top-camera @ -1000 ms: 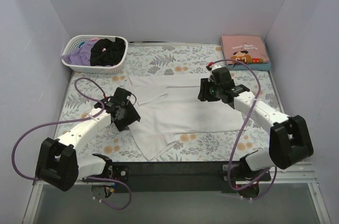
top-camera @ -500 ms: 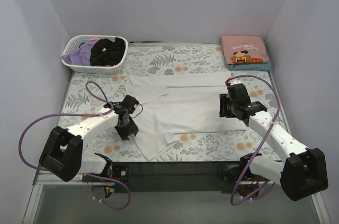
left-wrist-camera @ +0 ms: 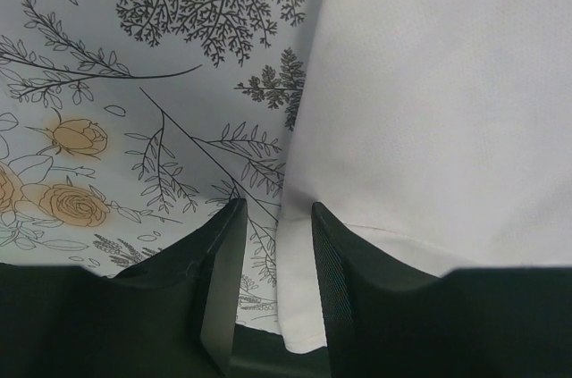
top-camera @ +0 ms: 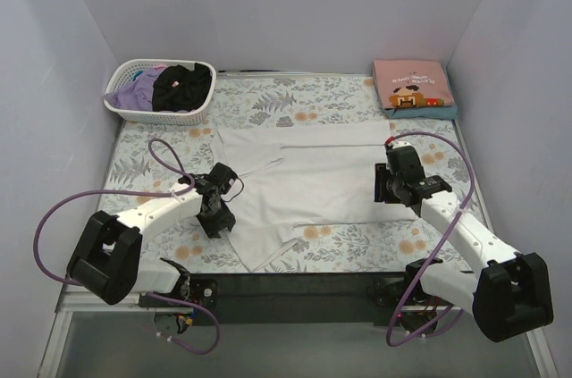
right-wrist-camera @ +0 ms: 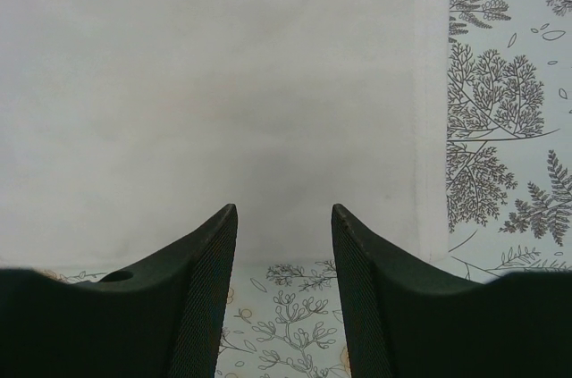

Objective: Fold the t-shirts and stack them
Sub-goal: Fold the tshirt

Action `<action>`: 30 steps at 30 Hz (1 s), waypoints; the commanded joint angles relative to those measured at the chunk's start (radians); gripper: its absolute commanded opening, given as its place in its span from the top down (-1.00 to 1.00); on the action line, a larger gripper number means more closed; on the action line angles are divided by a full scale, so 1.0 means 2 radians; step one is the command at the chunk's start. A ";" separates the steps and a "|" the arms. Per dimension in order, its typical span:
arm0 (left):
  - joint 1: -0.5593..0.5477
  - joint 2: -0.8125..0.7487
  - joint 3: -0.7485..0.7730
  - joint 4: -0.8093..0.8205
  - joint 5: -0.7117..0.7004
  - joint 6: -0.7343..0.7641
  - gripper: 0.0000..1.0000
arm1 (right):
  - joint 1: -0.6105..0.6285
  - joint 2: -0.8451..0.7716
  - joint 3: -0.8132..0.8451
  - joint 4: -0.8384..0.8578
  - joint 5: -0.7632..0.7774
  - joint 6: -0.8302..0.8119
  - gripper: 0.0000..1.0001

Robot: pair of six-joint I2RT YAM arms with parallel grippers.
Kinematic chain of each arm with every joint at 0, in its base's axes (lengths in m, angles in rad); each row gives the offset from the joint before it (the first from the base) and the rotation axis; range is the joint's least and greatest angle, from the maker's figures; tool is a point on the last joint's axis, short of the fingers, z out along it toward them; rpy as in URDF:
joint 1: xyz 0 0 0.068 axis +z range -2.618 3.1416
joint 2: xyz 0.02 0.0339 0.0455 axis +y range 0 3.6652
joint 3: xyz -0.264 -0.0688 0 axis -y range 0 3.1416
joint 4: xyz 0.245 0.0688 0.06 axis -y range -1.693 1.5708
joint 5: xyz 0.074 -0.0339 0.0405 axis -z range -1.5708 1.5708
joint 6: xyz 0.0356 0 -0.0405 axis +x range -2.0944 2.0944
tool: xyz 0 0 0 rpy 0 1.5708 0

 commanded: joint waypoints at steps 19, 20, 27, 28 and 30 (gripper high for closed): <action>-0.002 -0.004 -0.033 0.035 -0.013 0.004 1.00 | -0.141 -0.009 -0.020 -0.068 -0.031 0.026 -0.12; -0.002 -0.004 -0.033 0.038 -0.010 0.006 1.00 | -0.152 -0.003 -0.023 -0.068 -0.043 0.025 -0.11; -0.002 -0.014 -0.038 0.055 -0.009 0.017 1.00 | -0.230 0.033 -0.030 -0.061 -0.099 0.027 -0.05; -0.002 -0.015 -0.039 0.056 -0.010 0.017 1.00 | -0.234 0.037 -0.032 -0.058 -0.102 0.028 -0.05; -0.002 -0.020 -0.039 0.058 -0.009 0.016 1.00 | -0.243 0.046 -0.039 -0.055 -0.101 0.029 -0.04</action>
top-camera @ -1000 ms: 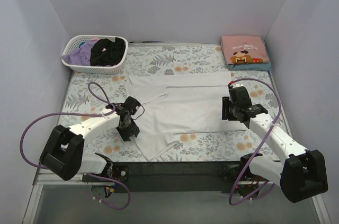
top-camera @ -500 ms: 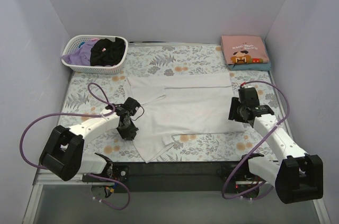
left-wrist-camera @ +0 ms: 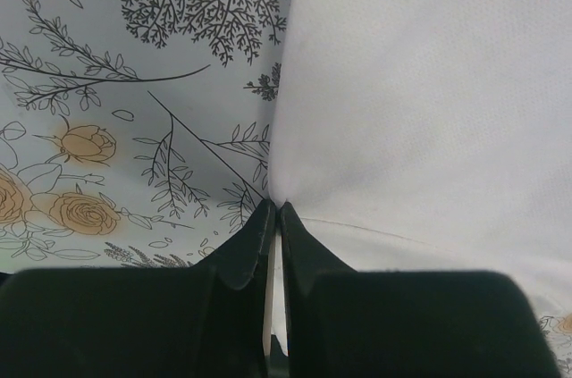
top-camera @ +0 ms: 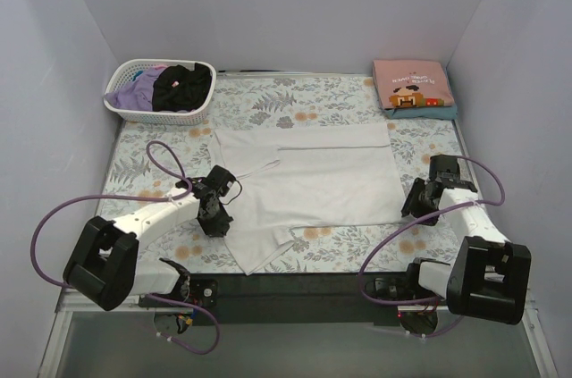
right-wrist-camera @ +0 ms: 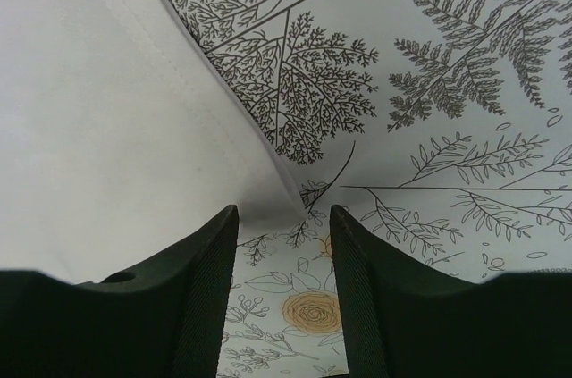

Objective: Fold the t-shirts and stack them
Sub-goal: Fold the tshirt

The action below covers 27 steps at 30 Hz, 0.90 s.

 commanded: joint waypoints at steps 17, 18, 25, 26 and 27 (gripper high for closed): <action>-0.001 -0.019 -0.003 0.019 -0.016 -0.006 1.00 | -0.023 0.015 -0.010 0.010 -0.043 0.014 0.96; -0.001 -0.020 0.000 0.013 -0.015 -0.006 1.00 | -0.024 0.011 -0.009 0.005 -0.041 0.012 0.97; 0.017 0.006 0.094 -0.024 -0.033 0.023 1.00 | -0.024 0.028 0.078 -0.019 -0.092 -0.010 0.97; 0.024 0.016 0.110 -0.024 -0.041 0.029 1.00 | -0.024 0.045 0.095 -0.019 -0.095 -0.015 0.97; 0.036 0.029 0.134 -0.021 -0.040 0.039 1.00 | -0.024 0.058 0.115 -0.019 -0.093 -0.017 0.97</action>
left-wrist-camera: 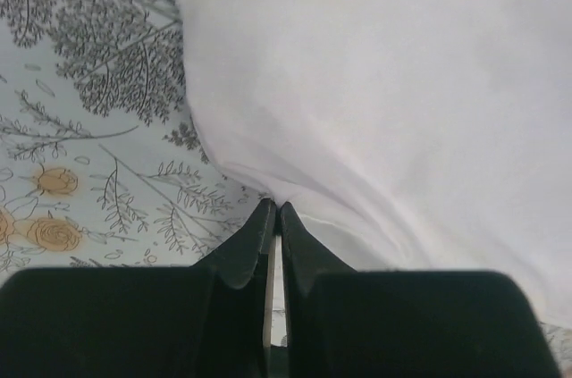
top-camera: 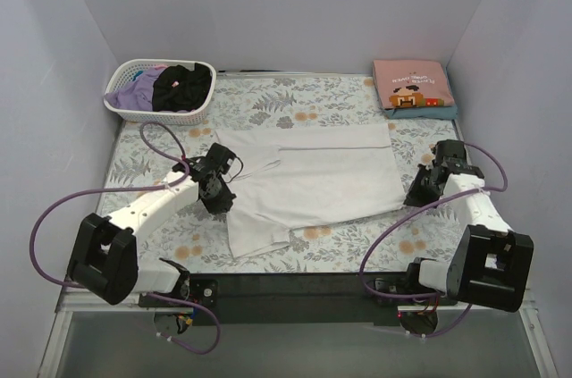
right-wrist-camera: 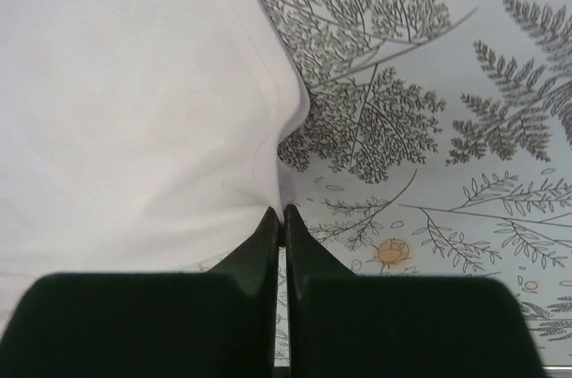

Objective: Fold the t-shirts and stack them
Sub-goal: Fold the tshirt

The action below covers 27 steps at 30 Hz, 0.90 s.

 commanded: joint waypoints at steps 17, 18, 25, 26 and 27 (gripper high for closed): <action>0.118 0.173 0.187 0.045 -0.030 0.098 1.00 | 0.023 0.233 0.247 0.029 -0.033 -0.007 0.97; 0.118 0.176 0.190 0.048 -0.029 0.101 1.00 | 0.024 0.238 0.252 0.029 -0.032 -0.007 0.97; 0.123 0.192 0.217 0.055 -0.036 0.110 1.00 | 0.023 0.267 0.280 0.030 -0.010 -0.013 0.97; 0.123 0.193 0.219 0.055 -0.036 0.112 1.00 | 0.024 0.269 0.283 0.030 -0.008 -0.013 0.97; 0.123 0.197 0.222 0.055 -0.036 0.113 1.00 | 0.024 0.271 0.284 0.032 -0.007 -0.015 0.97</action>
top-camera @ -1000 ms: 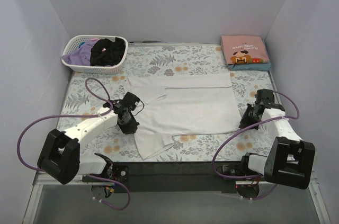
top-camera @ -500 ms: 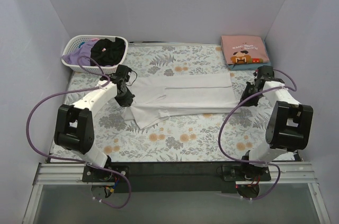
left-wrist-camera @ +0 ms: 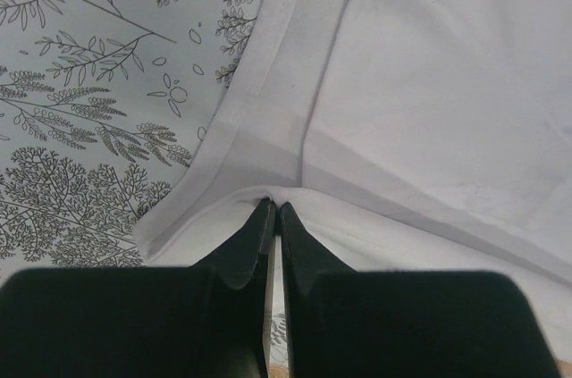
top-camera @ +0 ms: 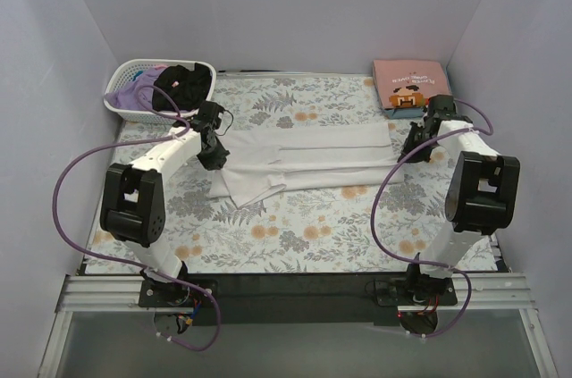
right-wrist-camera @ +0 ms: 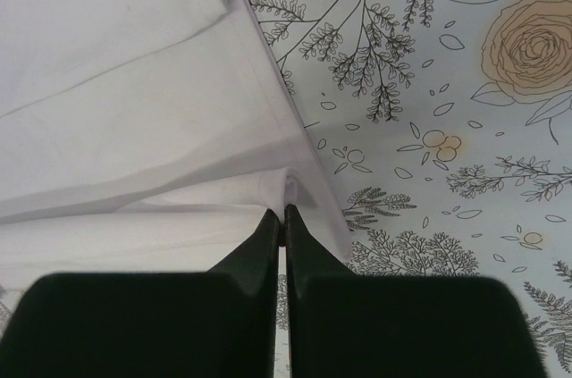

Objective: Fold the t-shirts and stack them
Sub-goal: Fold the tshirt

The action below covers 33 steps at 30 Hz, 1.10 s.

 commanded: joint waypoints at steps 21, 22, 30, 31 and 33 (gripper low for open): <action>0.005 0.042 0.031 0.031 -0.050 0.019 0.76 | 0.002 0.042 0.013 0.050 -0.009 -0.010 0.26; 0.005 0.036 0.028 0.031 -0.050 0.018 0.72 | 0.003 0.031 0.011 0.051 -0.005 -0.010 0.15; 0.005 -0.016 0.008 0.041 -0.039 0.016 0.31 | 0.013 -0.035 -0.007 0.049 0.014 -0.010 -0.18; 0.005 -0.025 0.008 0.038 -0.041 0.014 0.18 | 0.015 -0.051 -0.010 0.051 0.014 -0.010 -0.18; 0.005 -0.035 0.006 0.037 -0.040 0.014 0.05 | 0.027 -0.066 -0.016 0.051 0.014 -0.015 -0.18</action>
